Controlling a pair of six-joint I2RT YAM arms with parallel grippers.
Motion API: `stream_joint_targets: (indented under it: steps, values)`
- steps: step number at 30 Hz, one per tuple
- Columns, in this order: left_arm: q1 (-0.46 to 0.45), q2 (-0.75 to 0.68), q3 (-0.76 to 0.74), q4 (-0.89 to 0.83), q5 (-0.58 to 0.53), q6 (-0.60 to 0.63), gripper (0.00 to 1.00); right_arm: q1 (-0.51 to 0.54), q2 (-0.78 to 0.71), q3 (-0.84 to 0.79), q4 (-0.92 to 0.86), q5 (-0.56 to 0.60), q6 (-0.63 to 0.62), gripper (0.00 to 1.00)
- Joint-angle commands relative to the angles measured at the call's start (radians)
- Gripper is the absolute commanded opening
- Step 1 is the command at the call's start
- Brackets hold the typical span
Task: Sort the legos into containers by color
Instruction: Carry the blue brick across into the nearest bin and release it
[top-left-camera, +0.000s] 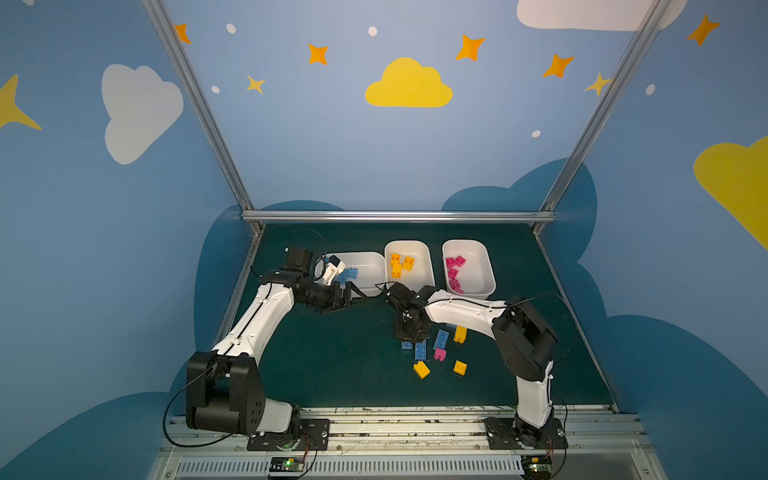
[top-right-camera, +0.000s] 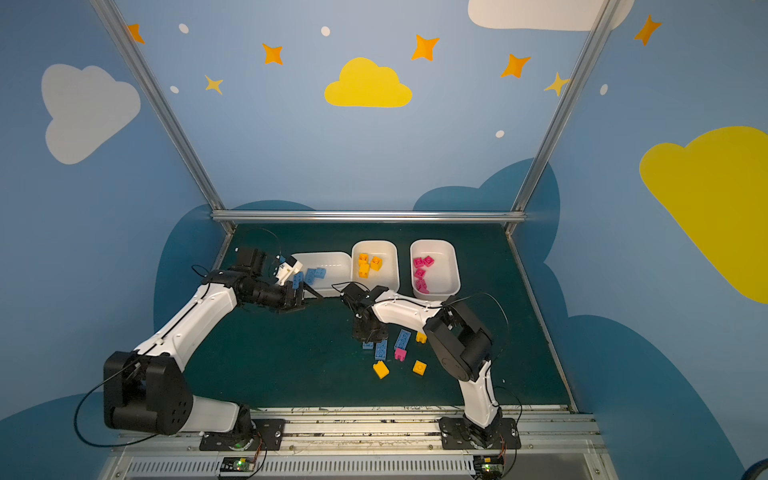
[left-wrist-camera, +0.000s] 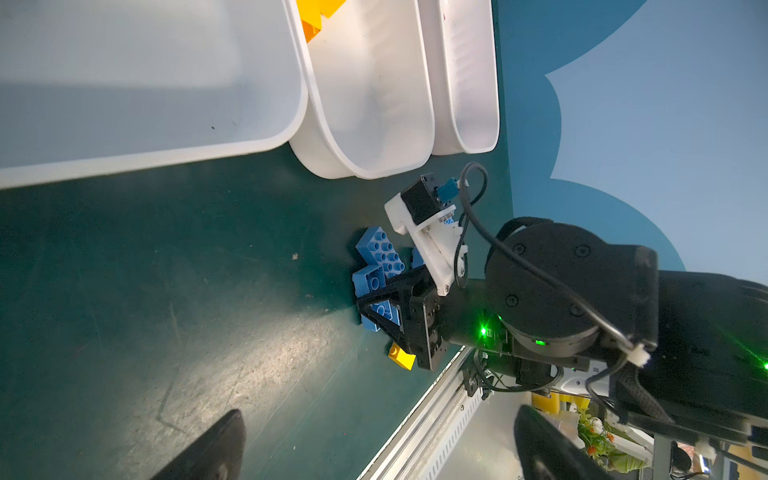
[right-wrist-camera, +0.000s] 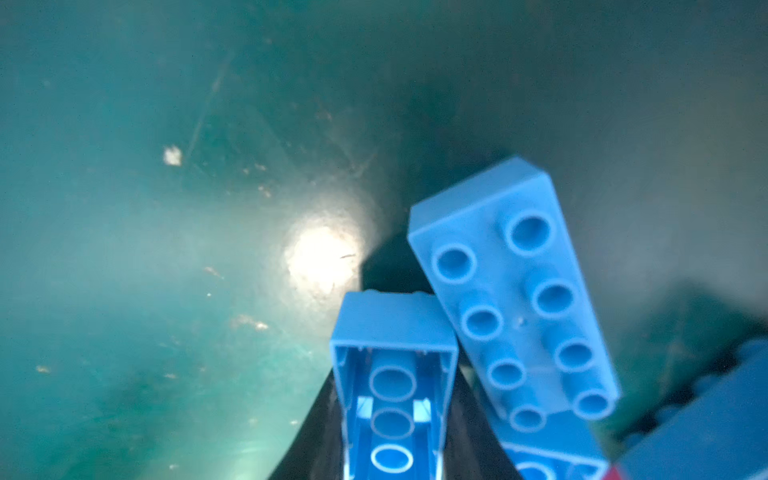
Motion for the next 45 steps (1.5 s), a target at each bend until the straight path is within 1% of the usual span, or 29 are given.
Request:
stream_joint_targets:
  steps: [1,2,5,9,12,15,17,21,23,25,29,32,37,39,42,43,45]
  values:
    - [0.008,-0.027,-0.004,-0.013,0.006,0.022,0.99,-0.010,-0.089,0.030,-0.047,0.042,-0.049,0.22]
    - [0.010,-0.028,-0.003,-0.019,0.003,0.027,0.99,-0.013,-0.109,0.041,-0.054,0.051,-0.061,0.22]
    - [0.020,-0.037,-0.005,-0.032,-0.006,0.030,1.00,-0.032,-0.140,0.104,-0.053,0.027,-0.110,0.22]
    - [0.034,-0.045,-0.001,-0.046,-0.016,0.030,1.00,-0.083,-0.120,0.198,0.032,-0.072,-0.189,0.22]
    - [0.048,-0.050,0.001,-0.046,-0.023,0.021,1.00,-0.112,-0.036,0.338,0.035,-0.152,-0.233,0.22]
    - [0.056,-0.050,0.010,-0.049,-0.031,0.016,0.99,-0.133,0.083,0.518,0.014,-0.220,-0.261,0.23]
    - [0.064,-0.048,0.016,-0.043,-0.039,0.009,1.00,-0.143,0.170,0.636,0.008,-0.285,-0.287,0.24]
    - [0.086,-0.035,0.021,-0.026,-0.053,-0.008,1.00,-0.163,0.330,0.847,-0.030,-0.314,-0.283,0.24]
    - [0.092,-0.025,0.034,-0.023,-0.062,-0.015,1.00,-0.171,0.400,0.929,-0.022,-0.295,-0.285,0.24]
    - [0.094,-0.016,0.046,-0.016,-0.080,-0.024,1.00,-0.176,0.444,0.957,0.022,-0.283,-0.296,0.25]
    - [0.097,0.001,0.058,0.011,-0.101,-0.047,1.00,-0.180,0.491,0.931,0.169,-0.214,-0.298,0.24]
    - [0.097,0.012,0.059,0.031,-0.115,-0.061,0.99,-0.178,0.529,0.933,0.233,-0.146,-0.277,0.25]
    - [0.099,0.026,0.054,0.066,-0.134,-0.083,0.99,-0.182,0.634,1.067,0.199,-0.107,-0.287,0.27]
    - [0.098,0.035,0.053,0.081,-0.133,-0.091,0.99,-0.185,0.672,1.117,0.195,-0.110,-0.281,0.32]
    - [0.099,0.048,0.059,0.081,-0.127,-0.094,0.99,-0.186,0.710,1.179,0.186,-0.119,-0.290,0.44]
    - [0.099,0.051,0.059,0.083,-0.126,-0.092,1.00,-0.190,0.710,1.185,0.181,-0.123,-0.290,0.48]
    - [0.098,0.056,0.063,0.079,-0.124,-0.088,0.99,-0.197,0.690,1.172,0.181,-0.134,-0.299,0.51]
